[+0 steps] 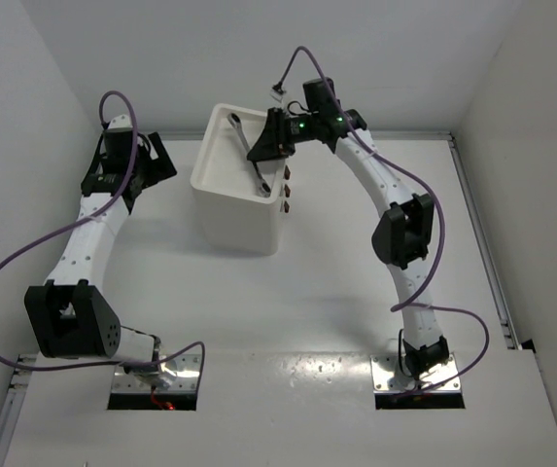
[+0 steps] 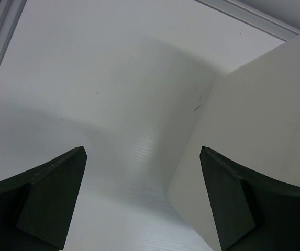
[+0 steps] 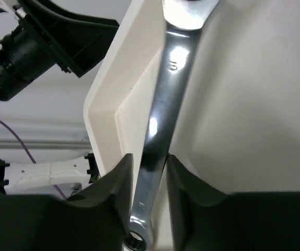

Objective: Sort the tools into containers

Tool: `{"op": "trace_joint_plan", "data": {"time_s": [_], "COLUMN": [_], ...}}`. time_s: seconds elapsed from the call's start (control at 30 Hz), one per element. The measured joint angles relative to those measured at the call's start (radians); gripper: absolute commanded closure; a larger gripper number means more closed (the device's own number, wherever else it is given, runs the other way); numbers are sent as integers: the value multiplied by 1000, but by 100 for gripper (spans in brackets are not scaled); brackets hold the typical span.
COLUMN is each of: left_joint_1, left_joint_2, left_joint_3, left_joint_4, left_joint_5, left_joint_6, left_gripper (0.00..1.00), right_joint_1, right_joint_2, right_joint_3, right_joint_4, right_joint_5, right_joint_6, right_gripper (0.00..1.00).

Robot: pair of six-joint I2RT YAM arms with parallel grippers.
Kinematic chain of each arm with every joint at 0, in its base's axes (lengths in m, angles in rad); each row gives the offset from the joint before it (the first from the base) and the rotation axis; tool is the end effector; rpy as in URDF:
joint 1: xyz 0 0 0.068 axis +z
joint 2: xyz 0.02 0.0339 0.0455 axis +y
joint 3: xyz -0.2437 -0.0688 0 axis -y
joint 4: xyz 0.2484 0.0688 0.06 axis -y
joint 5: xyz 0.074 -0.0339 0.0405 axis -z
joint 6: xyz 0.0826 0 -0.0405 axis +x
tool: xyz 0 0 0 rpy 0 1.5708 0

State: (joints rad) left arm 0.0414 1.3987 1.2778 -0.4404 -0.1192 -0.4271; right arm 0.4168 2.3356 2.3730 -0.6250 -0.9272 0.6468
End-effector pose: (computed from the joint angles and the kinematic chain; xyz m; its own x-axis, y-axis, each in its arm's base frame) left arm 0.3634 0.0249 0.3002 -0.4254 -0.4293 -0.7967 -0.3493 0.8900 -0.2931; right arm 0.4648 0.2780 0.2901 -0.9178 -0.0109 -0.3969 -0.3742 0.3580 0.8554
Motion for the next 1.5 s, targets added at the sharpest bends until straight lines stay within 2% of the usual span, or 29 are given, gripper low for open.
{"op": "trace_joint_plan", "data": {"time_s": [0.07, 0.1, 0.17, 0.23, 0.37, 0.47, 0.63, 0.73, 0.9, 0.93, 1.07, 1.13, 1.2, 1.33, 1.5], "left_joint_1": [0, 1, 1, 1, 1, 2, 3, 3, -3, -5, -15, -20, -21, -21, -21], "left_joint_2": [0, 0, 0, 0, 0, 0, 3, 6, 6, 5, -25, -47, -57, -60, -60], "left_joint_3": [0, 0, 0, 0, 0, 0, 0, 0, 0, -1, -41, -71, -90, -109, -112], "left_joint_4": [0, 0, 0, 0, 0, 0, 2, 6, 11, 11, 28, 27, 28, 30, 31], "left_joint_5": [2, 2, 3, 3, 13, 19, 22, 0, -56, -68, -97, -108, -116, -123, -126], "left_joint_6": [0, 0, 0, 0, 0, 0, 2, 8, 27, 31, 41, 45, 49, 53, 61], "left_gripper": [4, 4, 4, 4, 4, 4, 4, 2, 1, 1, 1, 1, 1, 1, 1], "right_joint_1": [0, 0, 0, 0, -2, -8, -54, -143, -387, -428, -561, -609, -645, -702, -716], "right_joint_2": [3, 5, 5, 5, 5, -7, -100, -204, -381, -421, -624, -676, -695, -701, -687], "right_joint_3": [0, 1, 23, 32, 22, 2, -39, -52, -76, -134, -587, -810, -967, -1170, -1224], "right_joint_4": [15, 25, 56, 81, 126, 159, 131, 62, -205, -243, -371, -432, -463, -472, -405], "right_joint_5": [4, 4, 1, 12, 29, 40, 136, 237, 474, 513, 666, 732, 772, 819, 824], "right_joint_6": [5, 11, 14, 10, 14, 14, -43, -140, -444, -509, -770, -882, -958, -1054, -1092], "right_gripper": [43, 34, 26, 25, 28, 36, 41, 55, 64, 64, 58, 57, 54, 51, 51]}}
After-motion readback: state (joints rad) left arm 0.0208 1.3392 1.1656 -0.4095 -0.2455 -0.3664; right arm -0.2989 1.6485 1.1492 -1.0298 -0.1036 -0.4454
